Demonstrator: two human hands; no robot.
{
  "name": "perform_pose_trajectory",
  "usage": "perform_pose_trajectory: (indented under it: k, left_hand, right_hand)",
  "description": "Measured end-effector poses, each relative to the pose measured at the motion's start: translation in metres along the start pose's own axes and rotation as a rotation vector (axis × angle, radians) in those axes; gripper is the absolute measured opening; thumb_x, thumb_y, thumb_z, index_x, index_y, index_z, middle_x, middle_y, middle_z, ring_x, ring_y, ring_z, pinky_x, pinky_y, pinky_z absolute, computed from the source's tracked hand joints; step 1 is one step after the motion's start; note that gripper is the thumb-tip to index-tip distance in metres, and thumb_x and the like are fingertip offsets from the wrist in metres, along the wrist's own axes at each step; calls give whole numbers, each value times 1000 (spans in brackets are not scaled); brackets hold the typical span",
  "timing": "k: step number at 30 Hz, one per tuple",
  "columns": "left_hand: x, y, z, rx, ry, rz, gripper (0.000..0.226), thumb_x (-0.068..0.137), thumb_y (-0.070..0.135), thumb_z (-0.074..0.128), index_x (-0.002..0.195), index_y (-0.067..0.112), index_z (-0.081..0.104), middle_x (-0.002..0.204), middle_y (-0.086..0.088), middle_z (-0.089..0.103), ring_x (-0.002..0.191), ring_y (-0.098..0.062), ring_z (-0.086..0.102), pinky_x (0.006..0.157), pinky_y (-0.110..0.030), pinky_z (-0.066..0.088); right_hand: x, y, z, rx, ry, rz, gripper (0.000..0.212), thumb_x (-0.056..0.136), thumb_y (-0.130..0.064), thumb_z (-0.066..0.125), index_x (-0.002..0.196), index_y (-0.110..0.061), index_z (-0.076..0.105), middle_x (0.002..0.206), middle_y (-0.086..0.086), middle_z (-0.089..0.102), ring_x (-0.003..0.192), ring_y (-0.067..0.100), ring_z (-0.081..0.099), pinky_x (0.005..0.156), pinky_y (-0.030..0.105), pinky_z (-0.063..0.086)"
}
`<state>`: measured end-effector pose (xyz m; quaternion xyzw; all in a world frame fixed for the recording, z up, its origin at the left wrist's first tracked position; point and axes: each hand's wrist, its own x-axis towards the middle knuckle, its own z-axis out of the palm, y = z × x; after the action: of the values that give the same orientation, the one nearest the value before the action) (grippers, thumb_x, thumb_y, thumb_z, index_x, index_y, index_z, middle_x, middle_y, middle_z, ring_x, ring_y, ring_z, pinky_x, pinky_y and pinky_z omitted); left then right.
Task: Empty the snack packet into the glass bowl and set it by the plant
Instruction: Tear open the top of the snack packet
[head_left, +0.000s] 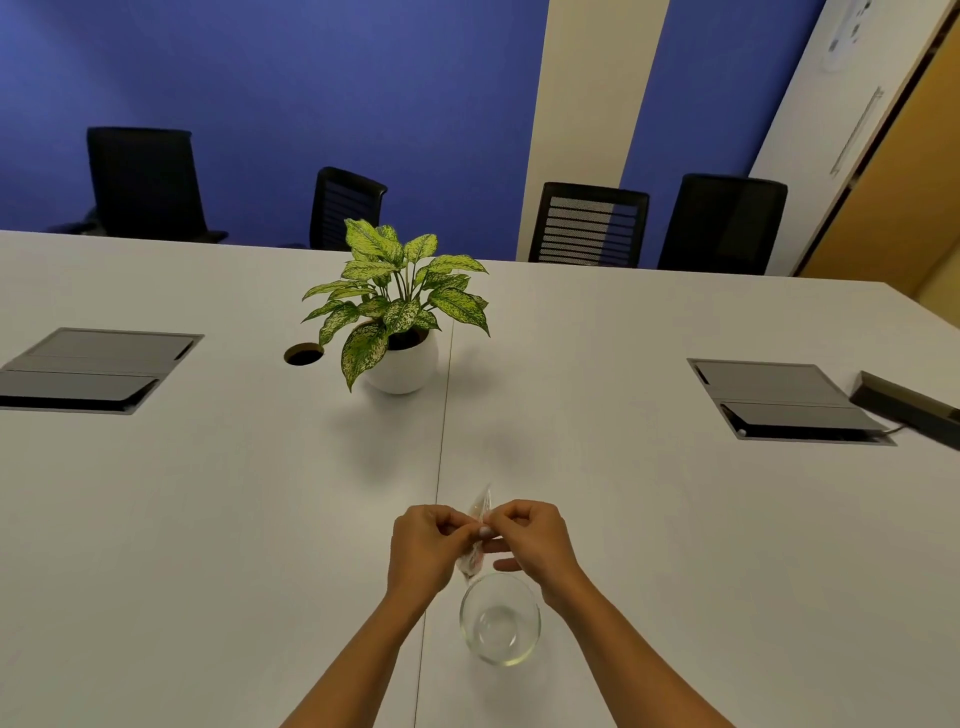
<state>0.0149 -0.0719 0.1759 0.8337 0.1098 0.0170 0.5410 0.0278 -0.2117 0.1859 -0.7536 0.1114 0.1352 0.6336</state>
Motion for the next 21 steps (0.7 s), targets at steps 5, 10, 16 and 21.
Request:
perform_pose_trajectory:
  k: [5,10,16,21]
  left_hand:
    - [-4,-5,3,-127,36,-57,13,79,27,77,74,15,77,66,-1,75,61,-14,72,63,-26,62]
    - [-7,-7,10,-195,94,-115,13,80,22,76,69,14,77,64,-3,75,60,-17,73,64,-32,63]
    - [-14,-4,18,-151,161,-81,15,78,10,72,63,13,74,58,-2,71,57,-18,70,60,-32,61]
    - [-12,-5,11,-185,288,-64,21,78,8,71,58,11,67,51,-3,68,49,-16,68,54,-30,59]
  right_hand:
    - [-1,1,4,-16,17,-9,11,86,-17,70,83,-6,74,73,7,78,67,17,76,49,23,57]
    - [-1,2,8,-118,78,-22,12,85,-17,71,80,-7,72,74,9,77,64,16,76,50,24,58]
    - [-8,-2,14,-365,181,-114,12,80,-20,73,75,-9,72,69,8,75,66,20,73,63,34,62]
    - [-12,-4,10,-543,314,-165,16,78,-17,70,64,-18,62,63,1,68,59,16,64,53,24,50]
